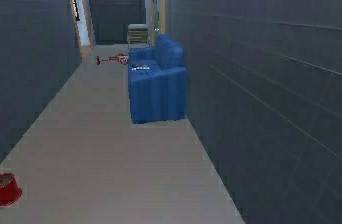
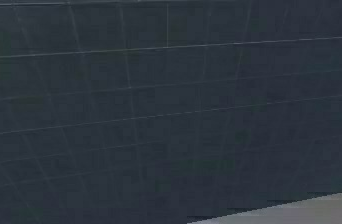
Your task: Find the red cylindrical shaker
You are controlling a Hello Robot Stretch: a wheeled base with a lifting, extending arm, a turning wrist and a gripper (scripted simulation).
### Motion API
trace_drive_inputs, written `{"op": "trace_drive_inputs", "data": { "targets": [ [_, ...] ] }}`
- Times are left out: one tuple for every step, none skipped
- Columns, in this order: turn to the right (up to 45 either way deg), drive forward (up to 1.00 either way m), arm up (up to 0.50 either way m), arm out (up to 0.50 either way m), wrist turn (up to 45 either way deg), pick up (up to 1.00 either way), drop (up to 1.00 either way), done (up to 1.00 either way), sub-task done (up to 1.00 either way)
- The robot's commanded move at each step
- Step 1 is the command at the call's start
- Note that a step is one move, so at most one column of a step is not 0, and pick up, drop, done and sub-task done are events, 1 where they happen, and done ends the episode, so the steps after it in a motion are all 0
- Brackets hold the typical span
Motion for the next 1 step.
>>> {"op": "trace_drive_inputs", "data": {
  "targets": [
    [-6.0,0.00,0.00,0.00,0.0,0.00,0.00,0.00,0.00]
  ]
}}
